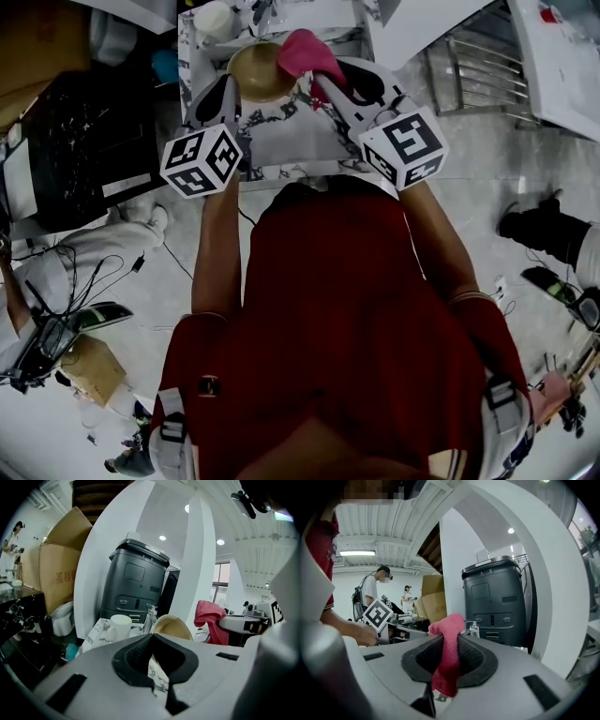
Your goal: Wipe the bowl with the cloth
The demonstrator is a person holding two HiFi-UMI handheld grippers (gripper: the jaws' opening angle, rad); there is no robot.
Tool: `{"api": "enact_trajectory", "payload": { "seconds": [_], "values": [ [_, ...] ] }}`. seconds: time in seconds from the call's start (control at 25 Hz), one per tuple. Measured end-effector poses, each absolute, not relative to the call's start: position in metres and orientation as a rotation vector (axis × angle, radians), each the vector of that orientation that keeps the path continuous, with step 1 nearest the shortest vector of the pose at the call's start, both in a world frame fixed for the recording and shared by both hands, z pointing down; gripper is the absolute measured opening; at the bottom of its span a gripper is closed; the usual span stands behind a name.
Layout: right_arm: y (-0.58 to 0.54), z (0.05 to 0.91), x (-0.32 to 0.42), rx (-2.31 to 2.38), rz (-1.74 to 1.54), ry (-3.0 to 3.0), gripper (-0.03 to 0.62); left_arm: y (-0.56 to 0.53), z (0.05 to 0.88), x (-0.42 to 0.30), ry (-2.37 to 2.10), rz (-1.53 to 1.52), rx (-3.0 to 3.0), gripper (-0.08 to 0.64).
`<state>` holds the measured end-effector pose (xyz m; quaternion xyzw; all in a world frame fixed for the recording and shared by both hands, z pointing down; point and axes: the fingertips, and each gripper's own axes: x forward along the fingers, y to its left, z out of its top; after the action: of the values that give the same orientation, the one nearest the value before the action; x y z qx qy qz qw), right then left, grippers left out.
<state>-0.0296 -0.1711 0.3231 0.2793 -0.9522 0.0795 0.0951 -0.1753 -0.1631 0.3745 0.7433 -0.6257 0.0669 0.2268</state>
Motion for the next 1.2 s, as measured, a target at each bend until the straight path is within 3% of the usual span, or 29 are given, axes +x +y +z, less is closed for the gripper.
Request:
{"api": "enact_trajectory", "payload": {
  "seconds": [1.2],
  "values": [
    [-0.147, 0.268, -0.002, 0.908, 0.123, -2.992, 0.071, -0.140, 0.316, -0.177, -1.745, -0.003, 2.110, 0.012]
  ]
}}
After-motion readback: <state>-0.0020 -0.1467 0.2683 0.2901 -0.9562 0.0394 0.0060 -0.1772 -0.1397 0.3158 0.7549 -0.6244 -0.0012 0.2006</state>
